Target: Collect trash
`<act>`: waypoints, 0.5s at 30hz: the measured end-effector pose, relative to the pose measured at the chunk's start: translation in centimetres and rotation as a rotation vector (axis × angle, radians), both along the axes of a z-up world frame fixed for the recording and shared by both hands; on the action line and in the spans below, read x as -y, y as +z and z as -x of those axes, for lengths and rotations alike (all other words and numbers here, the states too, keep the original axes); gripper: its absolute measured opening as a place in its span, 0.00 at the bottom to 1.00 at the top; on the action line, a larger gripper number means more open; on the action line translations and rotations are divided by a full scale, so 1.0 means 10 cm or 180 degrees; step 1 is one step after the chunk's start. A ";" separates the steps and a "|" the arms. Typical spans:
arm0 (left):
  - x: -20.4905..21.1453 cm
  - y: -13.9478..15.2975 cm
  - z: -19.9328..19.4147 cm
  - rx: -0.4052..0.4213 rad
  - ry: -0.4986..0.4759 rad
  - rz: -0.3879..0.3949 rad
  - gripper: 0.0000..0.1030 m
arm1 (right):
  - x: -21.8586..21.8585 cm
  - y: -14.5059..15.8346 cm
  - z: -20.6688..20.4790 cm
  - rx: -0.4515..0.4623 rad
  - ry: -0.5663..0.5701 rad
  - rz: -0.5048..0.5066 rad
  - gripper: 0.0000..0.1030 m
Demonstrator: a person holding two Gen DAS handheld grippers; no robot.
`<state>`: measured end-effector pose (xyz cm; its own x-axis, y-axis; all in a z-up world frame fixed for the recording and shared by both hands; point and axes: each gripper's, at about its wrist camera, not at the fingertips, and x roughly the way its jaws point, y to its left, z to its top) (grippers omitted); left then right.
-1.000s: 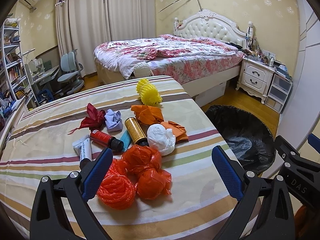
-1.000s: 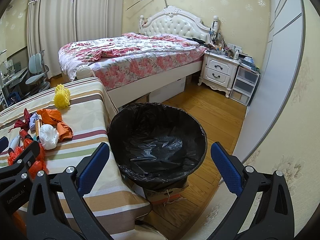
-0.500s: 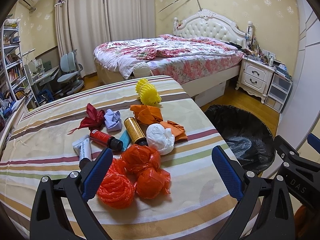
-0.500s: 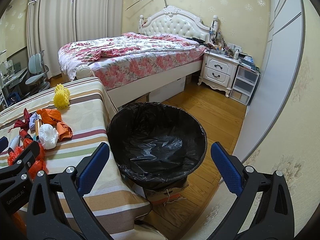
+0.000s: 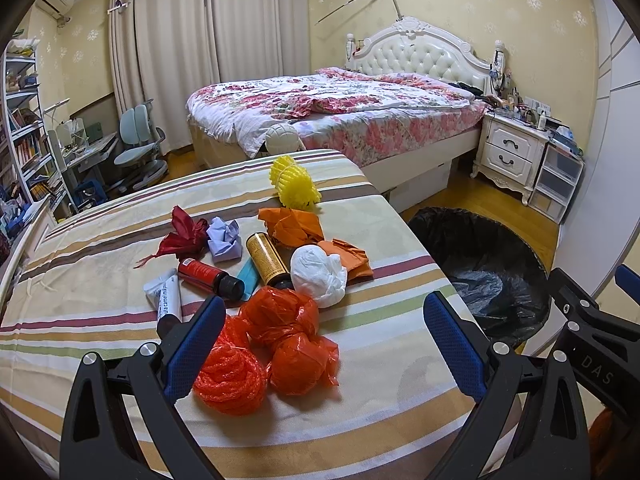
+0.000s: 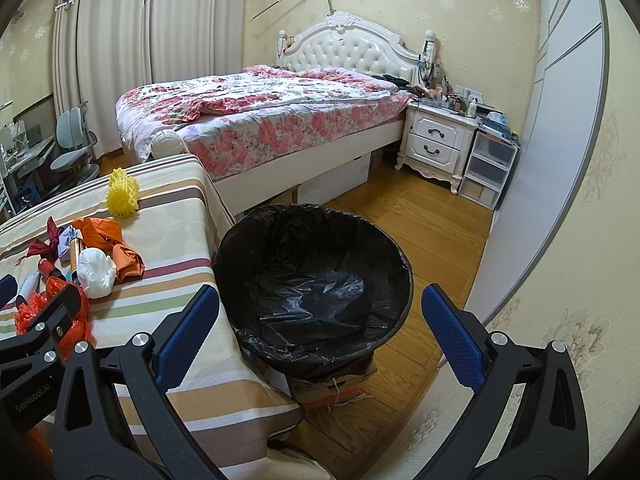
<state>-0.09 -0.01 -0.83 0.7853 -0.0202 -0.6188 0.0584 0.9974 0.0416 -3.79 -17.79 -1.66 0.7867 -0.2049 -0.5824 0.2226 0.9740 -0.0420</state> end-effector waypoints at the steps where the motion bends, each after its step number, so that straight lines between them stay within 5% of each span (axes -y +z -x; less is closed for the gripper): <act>1: 0.00 0.00 0.00 -0.0001 -0.0001 -0.0001 0.94 | 0.00 0.00 0.00 0.0000 -0.0001 -0.0001 0.96; 15: -0.01 -0.02 0.00 -0.0020 -0.0010 -0.0007 0.94 | 0.01 -0.01 0.01 -0.0002 0.0000 -0.0005 0.96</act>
<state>-0.11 0.07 -1.01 0.7814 -0.0213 -0.6236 0.0619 0.9971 0.0434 -3.86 -17.92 -1.74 0.7863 -0.2041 -0.5831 0.2227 0.9740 -0.0406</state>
